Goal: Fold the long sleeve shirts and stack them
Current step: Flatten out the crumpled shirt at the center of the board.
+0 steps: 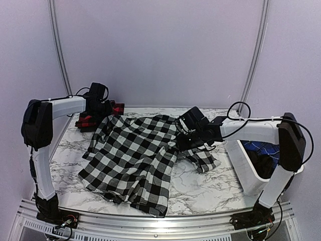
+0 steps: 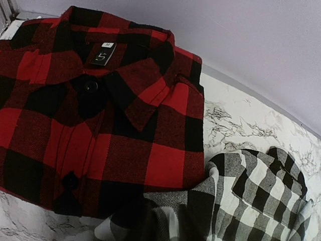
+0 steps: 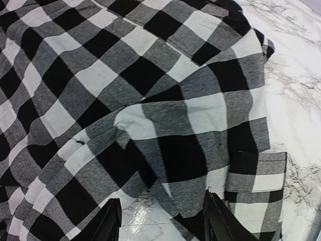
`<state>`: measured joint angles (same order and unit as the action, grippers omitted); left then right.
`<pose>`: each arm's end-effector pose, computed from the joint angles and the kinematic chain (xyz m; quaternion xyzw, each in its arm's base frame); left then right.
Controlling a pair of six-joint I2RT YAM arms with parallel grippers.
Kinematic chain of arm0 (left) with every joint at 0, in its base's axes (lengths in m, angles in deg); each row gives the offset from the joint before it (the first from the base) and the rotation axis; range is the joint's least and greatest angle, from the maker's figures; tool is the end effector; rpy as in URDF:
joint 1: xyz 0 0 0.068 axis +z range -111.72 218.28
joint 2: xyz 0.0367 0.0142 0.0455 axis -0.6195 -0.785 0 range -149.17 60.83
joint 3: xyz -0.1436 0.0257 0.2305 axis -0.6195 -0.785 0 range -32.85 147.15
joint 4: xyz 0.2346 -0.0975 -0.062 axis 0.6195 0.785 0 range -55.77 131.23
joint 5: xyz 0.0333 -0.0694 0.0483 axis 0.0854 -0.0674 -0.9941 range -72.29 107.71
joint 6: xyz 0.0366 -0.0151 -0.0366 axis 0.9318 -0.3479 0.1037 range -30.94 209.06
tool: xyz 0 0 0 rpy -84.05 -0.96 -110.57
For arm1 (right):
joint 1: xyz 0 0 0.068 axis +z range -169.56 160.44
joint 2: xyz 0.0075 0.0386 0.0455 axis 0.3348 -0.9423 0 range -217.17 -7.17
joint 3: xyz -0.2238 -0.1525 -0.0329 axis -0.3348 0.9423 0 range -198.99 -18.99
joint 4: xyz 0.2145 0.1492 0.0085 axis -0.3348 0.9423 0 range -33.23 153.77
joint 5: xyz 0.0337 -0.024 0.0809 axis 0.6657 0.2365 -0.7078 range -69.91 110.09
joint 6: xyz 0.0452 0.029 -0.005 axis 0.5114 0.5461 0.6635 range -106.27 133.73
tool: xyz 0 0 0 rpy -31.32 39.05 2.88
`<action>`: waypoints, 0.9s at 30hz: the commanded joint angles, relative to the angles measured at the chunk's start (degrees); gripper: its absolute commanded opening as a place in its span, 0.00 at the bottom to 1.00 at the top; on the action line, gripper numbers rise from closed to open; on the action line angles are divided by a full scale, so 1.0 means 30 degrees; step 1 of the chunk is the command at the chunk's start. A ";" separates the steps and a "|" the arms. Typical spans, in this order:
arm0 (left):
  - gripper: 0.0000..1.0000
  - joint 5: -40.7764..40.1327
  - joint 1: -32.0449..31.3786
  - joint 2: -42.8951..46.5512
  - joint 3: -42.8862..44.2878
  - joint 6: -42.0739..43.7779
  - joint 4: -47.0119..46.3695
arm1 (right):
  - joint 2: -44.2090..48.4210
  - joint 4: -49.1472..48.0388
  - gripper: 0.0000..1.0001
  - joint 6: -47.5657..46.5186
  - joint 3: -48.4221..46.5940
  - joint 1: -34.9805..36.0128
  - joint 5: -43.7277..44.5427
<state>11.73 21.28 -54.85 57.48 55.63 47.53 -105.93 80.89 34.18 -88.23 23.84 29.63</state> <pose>0.4476 -0.1329 0.2324 -0.1510 0.8876 -0.1418 0.4115 0.2712 0.2483 0.2180 -0.1629 0.9330 0.0974 0.3057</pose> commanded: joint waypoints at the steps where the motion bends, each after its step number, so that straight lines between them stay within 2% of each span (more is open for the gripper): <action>1: 0.36 0.1190 -0.0048 0.0397 0.1151 0.0660 0.1005 | 0.0668 0.0104 0.52 0.0949 0.0517 0.0555 0.0499; 4: 0.54 0.1893 -0.0170 0.1543 0.0888 0.0997 0.1016 | 0.1615 0.0005 0.53 0.1544 0.1651 0.0535 0.1085; 9: 0.71 0.2707 -0.0940 0.4284 -0.0850 0.1438 0.1194 | 0.3218 0.0304 0.55 0.2178 0.3124 0.0368 0.2905; 13: 0.79 0.2852 -0.2453 0.6661 -0.3506 0.1240 0.1218 | 0.4432 0.0074 0.55 0.2626 0.4339 0.0330 0.3065; 17: 0.80 0.2484 -0.4835 0.9203 -0.6643 0.0530 0.1249 | 0.5742 -0.0183 0.56 0.2562 0.5246 0.0128 0.3006; 21: 0.79 0.1539 -0.8352 1.1811 -0.9764 -0.0908 0.1221 | 0.6487 -0.0054 0.56 0.2024 0.5520 -0.0071 0.2687; 27: 0.69 -0.0411 -1.4301 1.3361 -1.2501 -0.4329 0.1098 | 0.7382 0.0154 0.56 0.1435 0.6001 -0.0849 0.1342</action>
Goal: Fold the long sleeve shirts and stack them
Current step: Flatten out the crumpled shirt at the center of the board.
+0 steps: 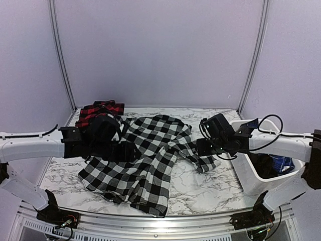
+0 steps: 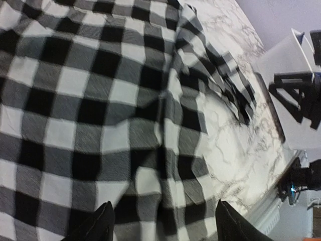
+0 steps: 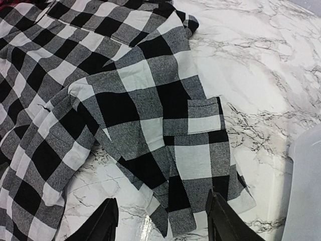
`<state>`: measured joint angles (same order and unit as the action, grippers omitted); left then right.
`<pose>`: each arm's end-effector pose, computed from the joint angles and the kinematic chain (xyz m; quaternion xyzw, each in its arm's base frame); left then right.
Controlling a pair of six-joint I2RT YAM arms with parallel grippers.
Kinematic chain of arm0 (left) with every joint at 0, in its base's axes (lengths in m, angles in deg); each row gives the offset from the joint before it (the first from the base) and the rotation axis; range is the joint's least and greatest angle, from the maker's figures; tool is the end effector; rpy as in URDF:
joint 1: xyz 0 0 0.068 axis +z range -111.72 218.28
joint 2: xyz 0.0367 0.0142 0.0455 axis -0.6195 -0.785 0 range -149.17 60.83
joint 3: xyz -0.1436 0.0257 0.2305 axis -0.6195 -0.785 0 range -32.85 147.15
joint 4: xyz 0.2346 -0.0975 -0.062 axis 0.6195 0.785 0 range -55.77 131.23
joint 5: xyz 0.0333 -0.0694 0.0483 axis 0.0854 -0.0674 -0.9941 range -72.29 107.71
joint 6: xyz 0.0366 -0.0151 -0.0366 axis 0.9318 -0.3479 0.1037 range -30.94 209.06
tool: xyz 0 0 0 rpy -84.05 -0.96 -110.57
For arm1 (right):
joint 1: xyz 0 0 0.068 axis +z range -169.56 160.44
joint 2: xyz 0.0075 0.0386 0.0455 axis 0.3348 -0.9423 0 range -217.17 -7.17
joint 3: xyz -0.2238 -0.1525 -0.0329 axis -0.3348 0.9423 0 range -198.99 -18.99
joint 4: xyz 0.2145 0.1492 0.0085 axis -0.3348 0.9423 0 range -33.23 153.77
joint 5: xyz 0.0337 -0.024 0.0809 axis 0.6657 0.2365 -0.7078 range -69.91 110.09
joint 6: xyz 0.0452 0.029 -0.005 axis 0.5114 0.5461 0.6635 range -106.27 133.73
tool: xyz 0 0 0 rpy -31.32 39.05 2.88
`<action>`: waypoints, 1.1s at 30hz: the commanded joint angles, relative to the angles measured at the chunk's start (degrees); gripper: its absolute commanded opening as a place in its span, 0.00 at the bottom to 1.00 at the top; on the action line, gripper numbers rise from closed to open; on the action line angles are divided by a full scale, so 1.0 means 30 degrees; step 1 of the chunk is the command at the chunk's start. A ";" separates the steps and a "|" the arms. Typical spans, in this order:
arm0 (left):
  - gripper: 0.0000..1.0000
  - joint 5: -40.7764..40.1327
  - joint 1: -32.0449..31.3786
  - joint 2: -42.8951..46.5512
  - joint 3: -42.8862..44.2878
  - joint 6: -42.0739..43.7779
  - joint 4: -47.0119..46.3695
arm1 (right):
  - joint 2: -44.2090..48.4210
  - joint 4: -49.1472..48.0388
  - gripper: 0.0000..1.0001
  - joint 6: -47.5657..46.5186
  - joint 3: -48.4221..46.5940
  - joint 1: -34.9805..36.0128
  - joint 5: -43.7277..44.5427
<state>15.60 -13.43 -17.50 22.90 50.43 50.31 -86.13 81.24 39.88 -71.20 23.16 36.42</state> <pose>0.1878 -0.2358 0.2649 0.0947 0.8962 -0.2955 0.3171 0.2147 0.1846 0.2316 -0.0879 0.9308 0.0753 0.3468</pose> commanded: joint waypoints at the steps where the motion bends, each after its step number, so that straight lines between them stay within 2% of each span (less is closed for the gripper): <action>1: 0.66 -0.2117 -0.3817 0.0814 -0.1048 -0.3068 0.0152 | 0.0949 0.0031 0.56 -0.0508 0.0516 -0.0790 -0.1131; 5: 0.59 -0.3940 -0.7627 -0.0512 -0.0693 -0.4598 0.0120 | 0.1440 -0.0677 0.56 -0.0402 0.1667 -0.1622 -0.2088; 9: 0.55 -0.4870 -0.9714 -0.3058 0.0338 -0.5346 0.0673 | 0.1754 -0.0766 0.56 0.0148 0.2283 -0.1736 -0.1933; 16: 0.49 -0.6581 -1.0095 -0.4086 -0.0395 -0.7941 0.2309 | 0.3491 -0.1390 0.56 0.1511 0.3847 -0.1476 -0.1851; 20: 0.49 -0.6878 -1.0092 -0.4036 -0.0720 -0.7840 0.2310 | 0.3403 -0.1393 0.56 0.1616 0.4173 -0.1471 -0.1048; 24: 0.49 -0.7134 -0.9866 -0.4392 -0.0182 -0.7034 0.2350 | 0.2330 -0.2140 0.56 0.1319 0.3864 -0.1464 -0.0403; 29: 0.48 -0.6633 -0.9050 -0.4613 0.0311 -0.6621 0.2477 | -0.0261 -0.2710 0.57 0.0145 0.1880 -0.1408 -0.0044; 33: 0.48 -0.5892 -0.8254 -0.4269 0.0301 -0.5964 0.2663 | -0.2297 -0.3019 0.62 -0.0362 0.0274 -0.1121 0.0414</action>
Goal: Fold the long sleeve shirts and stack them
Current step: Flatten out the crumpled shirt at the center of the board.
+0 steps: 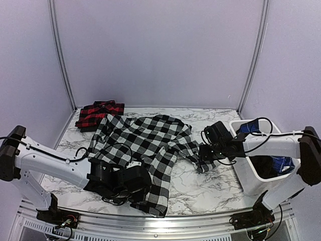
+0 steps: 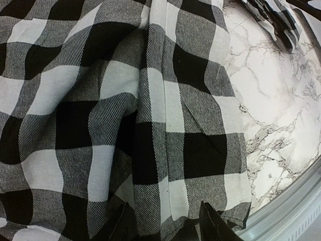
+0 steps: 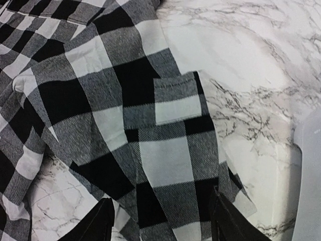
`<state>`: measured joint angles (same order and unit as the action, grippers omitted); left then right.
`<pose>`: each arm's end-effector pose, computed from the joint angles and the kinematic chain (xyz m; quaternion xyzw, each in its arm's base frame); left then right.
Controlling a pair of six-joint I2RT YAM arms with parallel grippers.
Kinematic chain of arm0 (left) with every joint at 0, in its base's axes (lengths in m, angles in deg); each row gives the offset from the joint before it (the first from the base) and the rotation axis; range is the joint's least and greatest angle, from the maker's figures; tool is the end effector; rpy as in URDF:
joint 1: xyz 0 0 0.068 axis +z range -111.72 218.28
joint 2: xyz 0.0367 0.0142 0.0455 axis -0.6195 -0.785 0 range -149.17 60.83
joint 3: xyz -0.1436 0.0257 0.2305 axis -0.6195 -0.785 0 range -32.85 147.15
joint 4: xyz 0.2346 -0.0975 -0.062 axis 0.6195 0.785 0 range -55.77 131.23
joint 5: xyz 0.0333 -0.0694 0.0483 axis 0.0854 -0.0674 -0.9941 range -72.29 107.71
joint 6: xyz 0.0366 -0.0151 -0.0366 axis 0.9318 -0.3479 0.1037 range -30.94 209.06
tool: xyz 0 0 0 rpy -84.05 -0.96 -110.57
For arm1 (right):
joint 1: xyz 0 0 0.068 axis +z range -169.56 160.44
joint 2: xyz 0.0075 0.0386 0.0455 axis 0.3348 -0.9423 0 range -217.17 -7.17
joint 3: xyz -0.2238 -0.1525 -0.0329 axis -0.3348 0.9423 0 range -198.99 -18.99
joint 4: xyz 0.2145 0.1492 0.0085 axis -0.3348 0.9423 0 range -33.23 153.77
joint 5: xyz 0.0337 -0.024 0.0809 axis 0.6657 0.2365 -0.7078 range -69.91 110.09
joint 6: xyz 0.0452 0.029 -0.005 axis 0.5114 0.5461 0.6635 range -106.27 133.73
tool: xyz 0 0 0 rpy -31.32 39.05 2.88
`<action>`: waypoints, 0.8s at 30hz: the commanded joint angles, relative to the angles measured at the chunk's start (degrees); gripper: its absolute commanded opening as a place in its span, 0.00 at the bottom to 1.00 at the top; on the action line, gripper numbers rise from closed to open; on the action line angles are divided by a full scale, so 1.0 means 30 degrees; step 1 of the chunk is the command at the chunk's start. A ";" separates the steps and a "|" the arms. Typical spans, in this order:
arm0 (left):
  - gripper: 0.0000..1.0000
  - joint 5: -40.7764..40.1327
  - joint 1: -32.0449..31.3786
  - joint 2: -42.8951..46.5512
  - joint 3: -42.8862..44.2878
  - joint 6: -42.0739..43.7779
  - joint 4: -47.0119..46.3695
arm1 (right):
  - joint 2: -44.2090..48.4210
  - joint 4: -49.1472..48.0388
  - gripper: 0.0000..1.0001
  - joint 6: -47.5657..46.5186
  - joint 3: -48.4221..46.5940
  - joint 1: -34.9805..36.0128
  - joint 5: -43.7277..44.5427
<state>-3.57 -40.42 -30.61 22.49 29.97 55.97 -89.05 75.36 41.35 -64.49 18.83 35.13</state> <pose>0.0748 -0.3083 0.1908 0.1104 0.9393 -0.1901 0.2635 0.2235 0.1652 0.1891 -0.0495 0.9450 0.0579 0.3182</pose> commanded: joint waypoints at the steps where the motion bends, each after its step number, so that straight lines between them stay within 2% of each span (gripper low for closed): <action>1: 0.48 0.0749 0.0993 0.0253 0.0426 0.1183 0.0755 | -0.1869 -0.1043 0.64 -0.0983 -0.2390 0.0378 0.1059; 9: 0.47 0.3603 0.2704 0.0534 0.1080 0.4317 0.0803 | -0.6208 -0.0275 0.66 -0.1217 -0.5374 0.0504 0.2482; 17: 0.46 0.5822 0.3029 0.0077 0.2215 0.6318 0.1276 | -0.7426 -0.1131 0.54 -0.0354 -0.5137 0.0211 0.2807; 24: 0.43 0.8025 0.2825 -0.0806 0.2991 0.7215 0.1251 | -0.7281 -0.1688 0.42 -0.0217 -0.4936 0.0030 0.2895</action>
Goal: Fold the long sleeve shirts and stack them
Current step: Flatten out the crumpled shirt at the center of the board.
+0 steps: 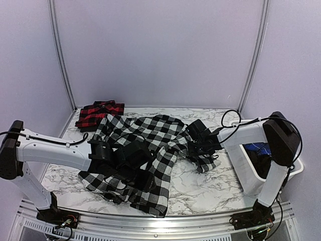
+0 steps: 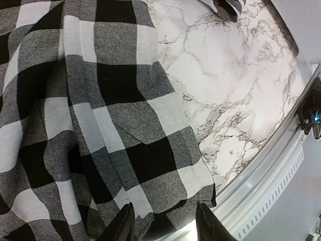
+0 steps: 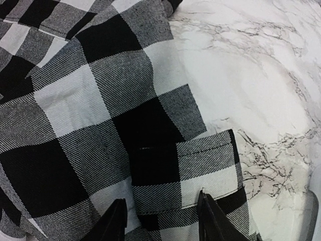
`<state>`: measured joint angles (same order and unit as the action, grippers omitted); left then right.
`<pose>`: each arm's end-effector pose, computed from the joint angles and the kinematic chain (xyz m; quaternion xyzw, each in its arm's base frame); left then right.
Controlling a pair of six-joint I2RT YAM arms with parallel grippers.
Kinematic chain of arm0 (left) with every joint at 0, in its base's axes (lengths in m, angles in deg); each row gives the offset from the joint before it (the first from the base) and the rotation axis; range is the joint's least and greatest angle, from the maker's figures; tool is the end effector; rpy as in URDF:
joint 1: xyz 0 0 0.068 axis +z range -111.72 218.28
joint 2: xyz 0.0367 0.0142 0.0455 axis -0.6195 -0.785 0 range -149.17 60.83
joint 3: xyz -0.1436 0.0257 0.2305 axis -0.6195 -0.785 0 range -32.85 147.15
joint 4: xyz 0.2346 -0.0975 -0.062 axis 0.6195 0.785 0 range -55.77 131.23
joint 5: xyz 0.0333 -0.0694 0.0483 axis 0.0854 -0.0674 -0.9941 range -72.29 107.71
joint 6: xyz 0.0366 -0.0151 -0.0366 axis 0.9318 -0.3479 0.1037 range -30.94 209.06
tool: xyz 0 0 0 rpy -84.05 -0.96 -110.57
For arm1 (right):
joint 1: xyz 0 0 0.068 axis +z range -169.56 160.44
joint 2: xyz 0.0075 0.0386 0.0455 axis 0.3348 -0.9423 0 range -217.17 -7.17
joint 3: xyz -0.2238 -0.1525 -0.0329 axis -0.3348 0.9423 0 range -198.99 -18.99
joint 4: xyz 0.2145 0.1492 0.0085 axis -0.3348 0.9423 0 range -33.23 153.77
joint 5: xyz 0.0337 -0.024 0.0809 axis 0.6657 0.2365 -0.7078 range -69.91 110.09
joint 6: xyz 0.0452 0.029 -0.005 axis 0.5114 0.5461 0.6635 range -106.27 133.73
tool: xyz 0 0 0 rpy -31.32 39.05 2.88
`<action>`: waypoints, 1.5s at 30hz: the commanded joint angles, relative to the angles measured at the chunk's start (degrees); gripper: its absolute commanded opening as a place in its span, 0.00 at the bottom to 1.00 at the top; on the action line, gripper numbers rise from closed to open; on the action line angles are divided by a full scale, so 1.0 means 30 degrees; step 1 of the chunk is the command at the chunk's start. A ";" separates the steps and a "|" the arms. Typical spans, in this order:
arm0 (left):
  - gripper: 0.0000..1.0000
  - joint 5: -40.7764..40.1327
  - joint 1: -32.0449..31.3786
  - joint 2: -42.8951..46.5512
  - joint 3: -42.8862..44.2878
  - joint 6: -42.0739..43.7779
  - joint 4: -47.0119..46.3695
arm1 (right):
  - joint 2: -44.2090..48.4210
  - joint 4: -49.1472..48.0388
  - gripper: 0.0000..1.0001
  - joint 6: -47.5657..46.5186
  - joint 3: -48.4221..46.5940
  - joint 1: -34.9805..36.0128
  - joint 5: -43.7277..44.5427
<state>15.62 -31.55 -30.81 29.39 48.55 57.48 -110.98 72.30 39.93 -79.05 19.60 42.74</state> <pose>0.1174 -0.3158 0.2222 0.2341 0.9178 -0.2529 0.1970 0.2848 0.2141 0.1519 -0.0550 0.9453 -0.0192 0.3209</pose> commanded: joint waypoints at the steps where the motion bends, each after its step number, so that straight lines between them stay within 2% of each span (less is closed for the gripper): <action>1: 0.43 0.1706 -0.0211 -0.0897 0.0812 0.1075 0.0748 | -0.0100 -0.0640 0.38 0.0188 -0.0158 -0.0270 0.0322; 3: 0.43 0.1792 -0.0348 -0.1129 0.0970 0.1027 0.0751 | -0.0286 -0.0553 0.34 0.0111 -0.0322 -0.0278 0.0129; 4: 0.43 0.1833 -0.0406 -0.1246 0.1052 0.1039 0.0752 | -0.0355 -0.0486 0.34 0.0057 -0.0389 -0.0264 0.0059; 7: 0.43 0.1838 -0.0563 -0.1492 0.1193 0.0898 0.0719 | -0.0618 -0.0311 0.45 -0.0001 -0.0603 -0.0263 0.0015; 12: 0.43 0.1910 -0.0718 -0.1728 0.1197 0.0862 0.0580 | -0.1037 -0.0438 0.44 0.0005 -0.0721 -0.0258 0.0137; 17: 0.42 0.2185 -0.0935 -0.2256 0.1305 0.1131 0.0345 | -0.0970 -0.0469 0.38 0.0188 -0.0696 -0.0292 0.0932; 20: 0.41 0.2479 -0.1156 -0.2753 0.1470 0.1226 0.0190 | -0.0394 -0.0373 0.31 0.0221 -0.0631 -0.0279 0.1587; 29: 0.40 0.2744 -0.1639 -0.3727 0.1867 0.1170 -0.0088 | 0.0770 -0.0081 0.01 0.0204 -0.0754 -0.0618 0.1851; 35: 0.40 0.2785 -0.1817 -0.3804 0.1912 0.1211 -0.0190 | 0.1570 0.0909 0.00 -0.0021 -0.1643 -0.0644 0.2211; 42: 0.41 0.2775 -0.2499 -0.4462 0.2386 0.0992 -0.0168 | 0.4185 0.2452 0.00 -0.0950 -0.3865 -0.0715 0.3341; 45: 0.41 0.1864 -0.2620 -0.4763 0.2720 0.0541 0.0084 | 0.5020 0.3153 0.00 -0.1506 -0.5061 -0.0768 0.3678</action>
<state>23.23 -38.63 -43.48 35.36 50.97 57.13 -99.96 78.66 38.09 -88.62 18.00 50.52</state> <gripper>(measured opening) 0.406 0.004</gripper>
